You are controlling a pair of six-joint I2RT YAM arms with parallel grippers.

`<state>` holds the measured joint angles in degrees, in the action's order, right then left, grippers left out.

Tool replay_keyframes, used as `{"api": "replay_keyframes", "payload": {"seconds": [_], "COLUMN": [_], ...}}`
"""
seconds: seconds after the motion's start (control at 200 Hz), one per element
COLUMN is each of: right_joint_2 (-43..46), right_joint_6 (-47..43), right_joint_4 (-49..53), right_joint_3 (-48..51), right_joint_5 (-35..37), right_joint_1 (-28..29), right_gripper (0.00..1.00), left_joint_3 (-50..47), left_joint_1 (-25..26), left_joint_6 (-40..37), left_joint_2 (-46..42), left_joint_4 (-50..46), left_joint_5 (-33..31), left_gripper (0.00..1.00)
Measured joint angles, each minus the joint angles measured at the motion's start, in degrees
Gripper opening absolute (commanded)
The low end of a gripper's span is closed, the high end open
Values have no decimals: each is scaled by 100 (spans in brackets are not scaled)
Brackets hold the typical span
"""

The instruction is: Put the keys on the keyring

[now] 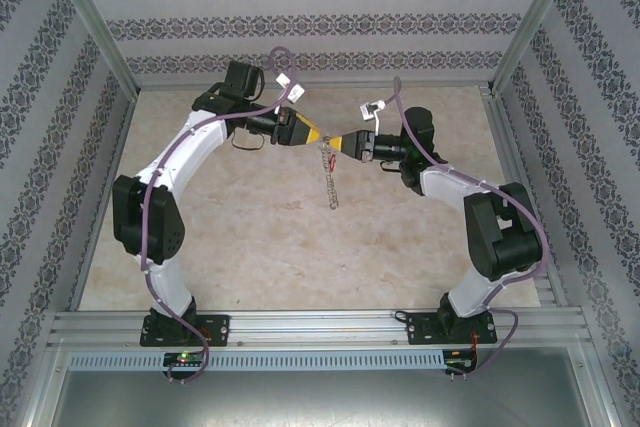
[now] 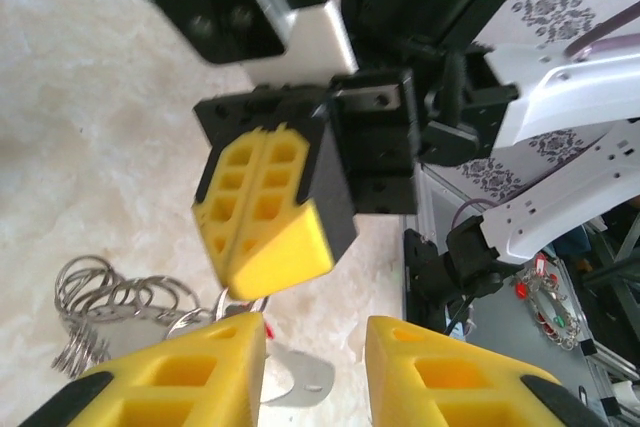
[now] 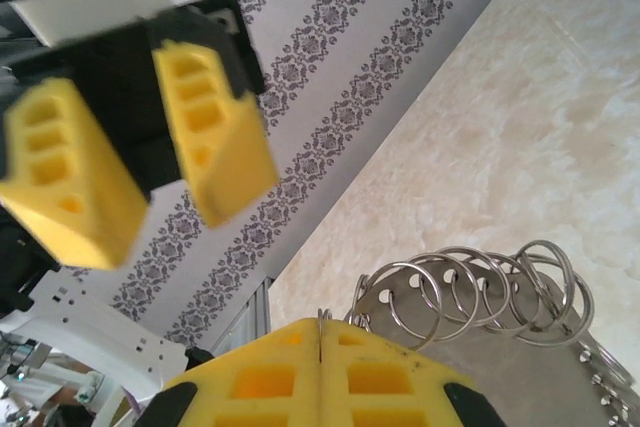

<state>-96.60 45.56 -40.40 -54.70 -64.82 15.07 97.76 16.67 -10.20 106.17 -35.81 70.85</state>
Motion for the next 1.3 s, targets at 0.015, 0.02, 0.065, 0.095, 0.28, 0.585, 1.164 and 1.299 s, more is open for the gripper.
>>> {"api": "replay_keyframes", "payload": {"seconds": [0.015,0.02,0.065,0.095,0.28,0.585,1.164,1.299], "right_joint_2": [-24,-31,-105,-149,-358,-369,-369,-369], "right_joint_6": [-2,-4,-13,-11,-7,33,57,59], "right_joint_4": [0,0,2,2,15,15,15,-7], "right_joint_3": [-24,-31,-103,-136,-181,-184,-184,-184], "right_joint_5": [-15,-22,-68,-83,-87,-87,-85,-85], "right_joint_1": [-7,-9,-22,-31,-35,-31,20,20], "right_gripper": [0,0,0,0,0,0,0,0], "left_joint_3": [7,11,37,61,225,229,337,367], "left_joint_1": [-4,-4,-9,-15,-24,-22,136,179], "left_joint_6": [-17,-22,-76,-103,-170,-136,120,140], "left_joint_2": [28,35,127,179,400,461,802,811], "left_joint_4": [-39,-46,-153,-203,-374,-380,-186,-146], "left_joint_5": [-4,-4,-17,-15,-13,31,31,33], "left_gripper": [30,30,29,29,25,25,23,23]}}
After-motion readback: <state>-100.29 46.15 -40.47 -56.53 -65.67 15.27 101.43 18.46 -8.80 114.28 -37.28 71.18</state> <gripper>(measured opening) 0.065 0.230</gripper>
